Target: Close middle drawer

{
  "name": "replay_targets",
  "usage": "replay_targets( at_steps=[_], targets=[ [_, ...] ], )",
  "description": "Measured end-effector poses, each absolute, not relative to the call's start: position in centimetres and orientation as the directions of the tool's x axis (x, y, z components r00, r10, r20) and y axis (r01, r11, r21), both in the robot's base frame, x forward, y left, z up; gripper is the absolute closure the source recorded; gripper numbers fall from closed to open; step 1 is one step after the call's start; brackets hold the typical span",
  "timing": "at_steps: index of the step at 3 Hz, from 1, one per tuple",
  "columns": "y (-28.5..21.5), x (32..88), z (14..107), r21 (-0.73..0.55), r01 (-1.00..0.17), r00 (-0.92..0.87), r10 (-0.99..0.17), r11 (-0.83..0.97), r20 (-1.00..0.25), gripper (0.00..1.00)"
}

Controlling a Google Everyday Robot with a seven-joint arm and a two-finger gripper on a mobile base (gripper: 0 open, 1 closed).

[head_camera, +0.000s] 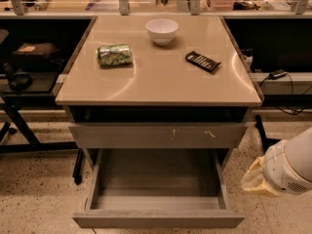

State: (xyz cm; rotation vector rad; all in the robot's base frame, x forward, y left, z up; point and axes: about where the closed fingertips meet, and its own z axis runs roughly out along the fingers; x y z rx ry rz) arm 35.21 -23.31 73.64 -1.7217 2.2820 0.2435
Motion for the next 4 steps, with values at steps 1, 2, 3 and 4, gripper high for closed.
replay_targets(
  at_steps=[1,2,3,4],
  targets=[
    [-23.3,35.1,72.0,0.018,-0.955,-0.284,-0.896,0.296,-0.342,1.0],
    [-23.3,33.9,65.9,0.137,-0.919,-0.394,-0.844,0.37,-0.363,1.0],
    [-22.7,32.8,56.7,0.224,-0.869,-0.494,-0.757,0.441,-0.427,1.0],
    [-22.3,34.2,51.4,0.177,-0.865,-0.484,-0.687,0.469,-0.543,1.0]
  ],
)
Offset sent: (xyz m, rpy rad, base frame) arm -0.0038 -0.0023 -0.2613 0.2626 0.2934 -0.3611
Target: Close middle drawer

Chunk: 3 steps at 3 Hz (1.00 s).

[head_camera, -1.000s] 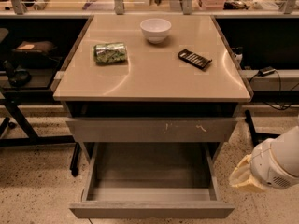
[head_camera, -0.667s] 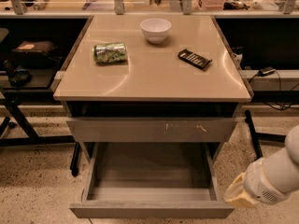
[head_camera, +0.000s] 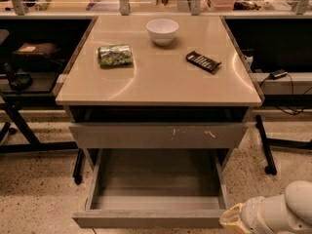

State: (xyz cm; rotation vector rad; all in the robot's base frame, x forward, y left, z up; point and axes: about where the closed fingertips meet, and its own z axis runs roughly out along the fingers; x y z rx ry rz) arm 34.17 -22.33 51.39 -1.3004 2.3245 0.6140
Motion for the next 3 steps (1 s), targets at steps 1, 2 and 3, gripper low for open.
replay_targets(
  at_steps=[1,2,3],
  targets=[
    [-23.0,34.9,48.1,0.146,-0.87,-0.463,-0.678,0.472,-0.571,1.0],
    [-22.7,35.0,47.5,0.154,-0.869,-0.467,-0.675,0.471,-0.572,1.0],
    [-21.9,34.5,46.3,0.158,-0.87,-0.467,-0.679,0.466,-0.566,1.0]
  ],
)
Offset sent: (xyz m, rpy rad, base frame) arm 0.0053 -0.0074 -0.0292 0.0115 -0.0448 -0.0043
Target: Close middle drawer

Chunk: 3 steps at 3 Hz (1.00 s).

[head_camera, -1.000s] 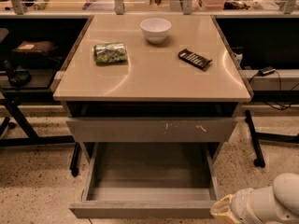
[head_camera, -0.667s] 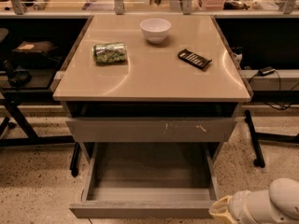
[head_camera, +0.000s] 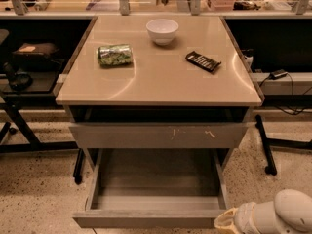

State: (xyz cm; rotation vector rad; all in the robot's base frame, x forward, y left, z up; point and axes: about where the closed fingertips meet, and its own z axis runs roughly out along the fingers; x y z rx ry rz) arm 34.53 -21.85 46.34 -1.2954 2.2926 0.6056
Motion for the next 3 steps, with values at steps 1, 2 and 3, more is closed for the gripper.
replay_targets(
  at_steps=[1,2,3],
  targets=[
    [-19.6,34.0,43.6,0.168,-0.874,-0.463,-0.674,0.456,-0.575,1.0],
    [-17.6,34.4,43.2,0.132,-0.885,-0.427,-0.666,0.447,-0.612,1.0],
    [-17.5,34.6,43.3,0.127,-0.886,-0.423,-0.665,0.446,-0.615,0.8]
  ],
)
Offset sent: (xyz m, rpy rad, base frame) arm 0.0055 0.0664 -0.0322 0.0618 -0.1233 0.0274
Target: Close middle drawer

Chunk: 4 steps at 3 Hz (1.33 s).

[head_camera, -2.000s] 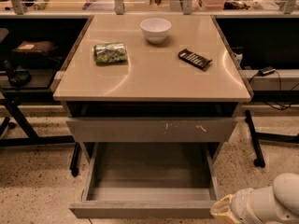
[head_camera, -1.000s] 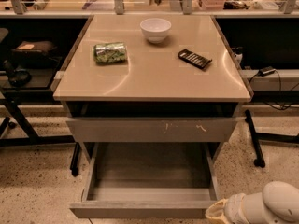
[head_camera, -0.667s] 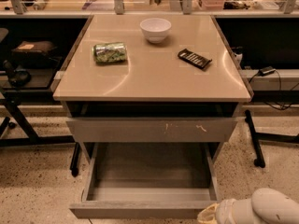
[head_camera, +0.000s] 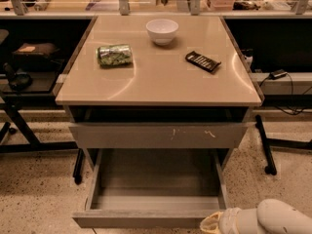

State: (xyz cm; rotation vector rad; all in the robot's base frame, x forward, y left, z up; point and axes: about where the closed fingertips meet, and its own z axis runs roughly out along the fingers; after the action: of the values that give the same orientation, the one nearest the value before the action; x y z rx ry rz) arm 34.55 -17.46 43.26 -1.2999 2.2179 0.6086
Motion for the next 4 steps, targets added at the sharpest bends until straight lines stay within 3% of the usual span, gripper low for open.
replay_targets(
  at_steps=[3,4],
  targets=[
    [-17.5,34.6,43.3,0.127,-0.886,-0.423,-0.665,0.446,-0.615,0.12],
    [-17.1,35.8,43.1,0.117,-0.893,-0.407,-0.67,0.434,-0.622,0.0]
  ],
)
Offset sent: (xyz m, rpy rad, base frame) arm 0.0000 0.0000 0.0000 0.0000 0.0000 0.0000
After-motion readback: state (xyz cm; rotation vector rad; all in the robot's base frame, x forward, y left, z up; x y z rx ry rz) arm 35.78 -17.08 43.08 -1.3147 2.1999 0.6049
